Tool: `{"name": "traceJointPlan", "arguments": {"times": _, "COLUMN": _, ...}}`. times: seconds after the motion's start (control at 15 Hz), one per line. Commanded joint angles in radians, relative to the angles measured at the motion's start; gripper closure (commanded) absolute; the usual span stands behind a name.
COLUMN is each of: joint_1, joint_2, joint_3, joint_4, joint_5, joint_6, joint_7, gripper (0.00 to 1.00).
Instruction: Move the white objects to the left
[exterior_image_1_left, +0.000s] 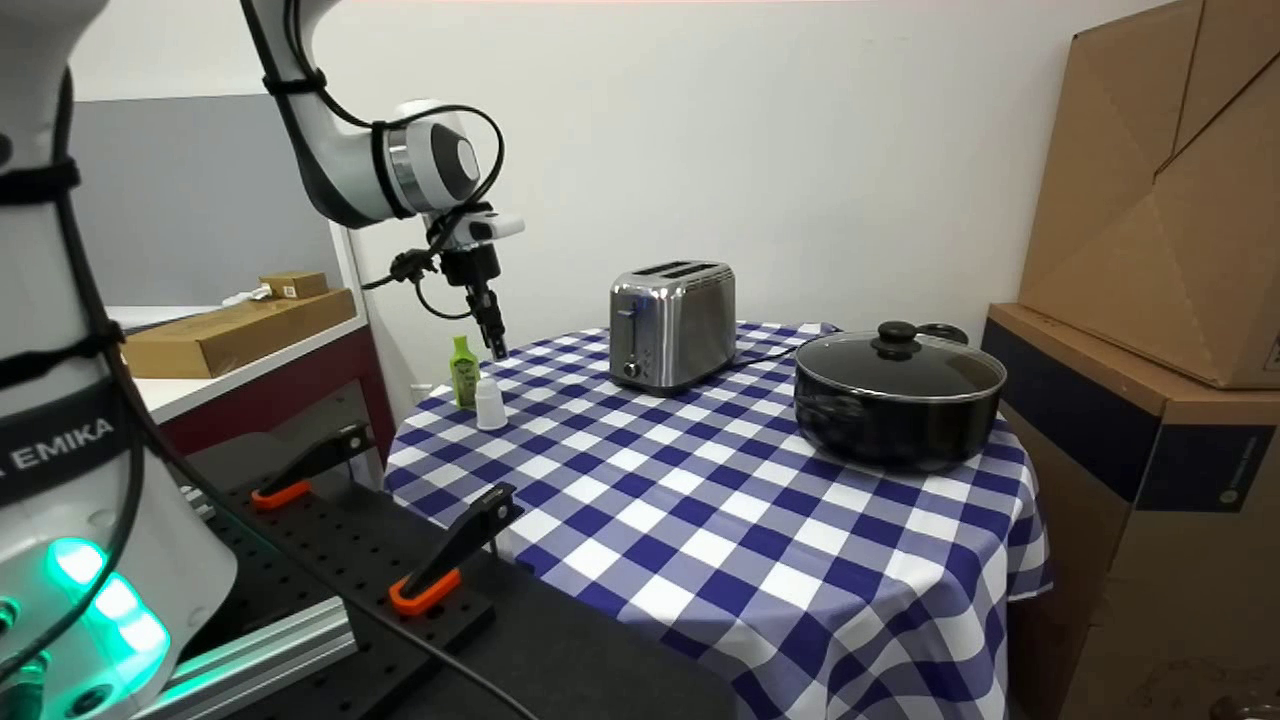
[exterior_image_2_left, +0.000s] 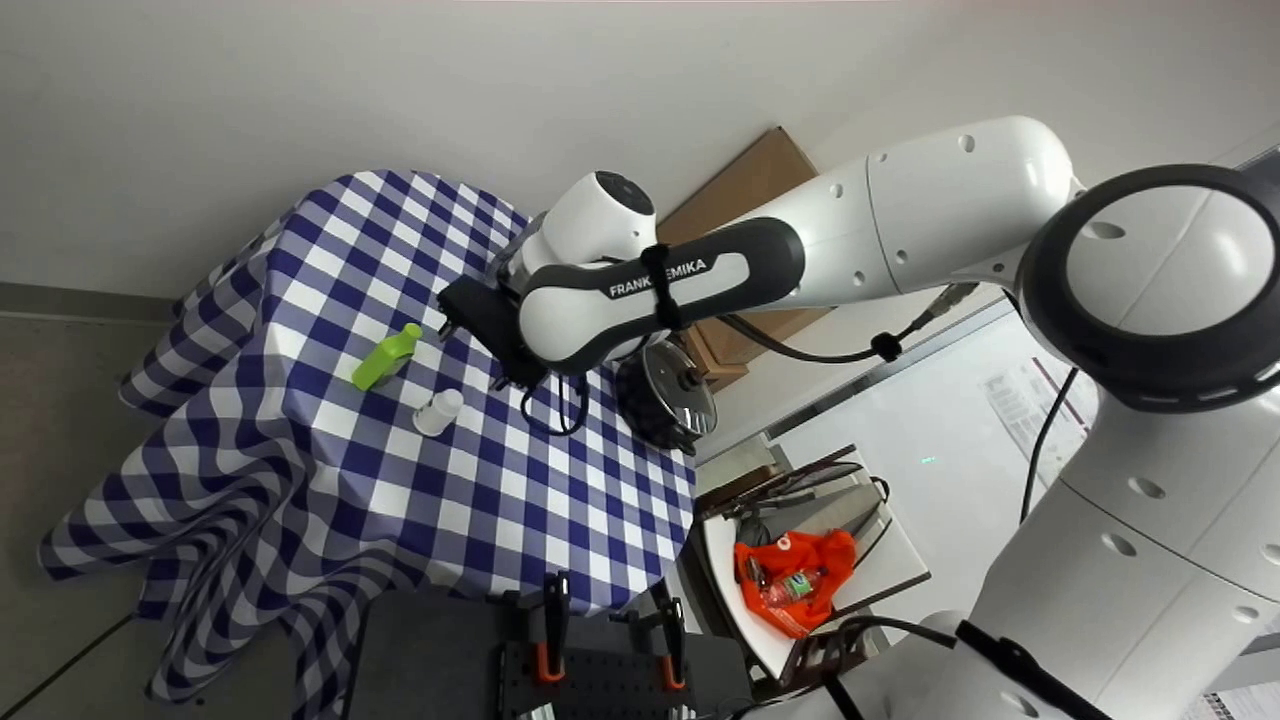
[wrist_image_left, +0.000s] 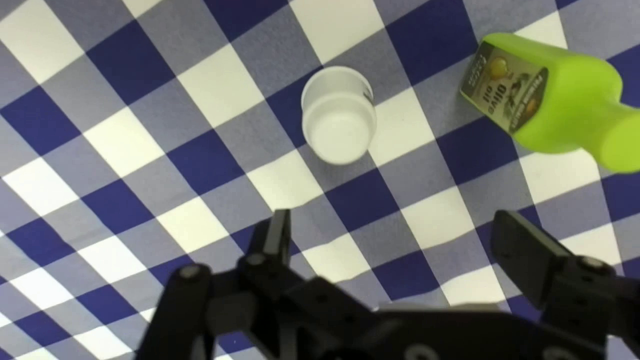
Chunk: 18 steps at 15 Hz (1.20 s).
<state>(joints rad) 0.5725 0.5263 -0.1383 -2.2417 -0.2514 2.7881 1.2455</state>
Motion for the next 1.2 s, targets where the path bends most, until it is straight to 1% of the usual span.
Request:
{"name": "traceJointPlan", "arguments": {"times": 0.0, "joint_1": 0.005, "joint_2": -0.166, "joint_3": -0.030, "joint_4": -0.115, "joint_5": -0.036, "joint_6": 0.004, "joint_7": 0.012, "gripper": 0.00}}
{"name": "traceJointPlan", "arguments": {"times": 0.13, "joint_1": -0.022, "joint_2": -0.262, "joint_3": -0.011, "joint_4": -0.169, "joint_5": -0.052, "joint_6": -0.017, "joint_7": -0.019, "gripper": 0.00}}
{"name": "traceJointPlan", "arguments": {"times": 0.27, "joint_1": -0.043, "joint_2": -0.362, "joint_3": 0.011, "joint_4": -0.228, "joint_5": -0.091, "joint_6": -0.053, "joint_7": -0.042, "gripper": 0.00}}
{"name": "traceJointPlan", "arguments": {"times": 0.47, "joint_1": -0.129, "joint_2": -0.525, "joint_3": 0.092, "joint_4": -0.324, "joint_5": -0.132, "joint_6": -0.139, "joint_7": -0.137, "gripper": 0.00}}
{"name": "traceJointPlan", "arguments": {"times": 0.6, "joint_1": -0.200, "joint_2": -0.640, "joint_3": 0.146, "joint_4": -0.388, "joint_5": -0.121, "joint_6": -0.209, "joint_7": -0.237, "gripper": 0.00}}
{"name": "traceJointPlan", "arguments": {"times": 0.73, "joint_1": -0.268, "joint_2": -0.753, "joint_3": 0.182, "joint_4": -0.444, "joint_5": -0.103, "joint_6": -0.303, "joint_7": -0.355, "gripper": 0.00}}
{"name": "traceJointPlan", "arguments": {"times": 0.87, "joint_1": -0.336, "joint_2": -0.861, "joint_3": 0.199, "joint_4": -0.490, "joint_5": -0.090, "joint_6": -0.388, "joint_7": -0.469, "gripper": 0.00}}
{"name": "traceJointPlan", "arguments": {"times": 1.13, "joint_1": -0.463, "joint_2": -1.033, "joint_3": 0.193, "joint_4": -0.551, "joint_5": -0.067, "joint_6": -0.481, "joint_7": -0.644, "gripper": 0.00}}
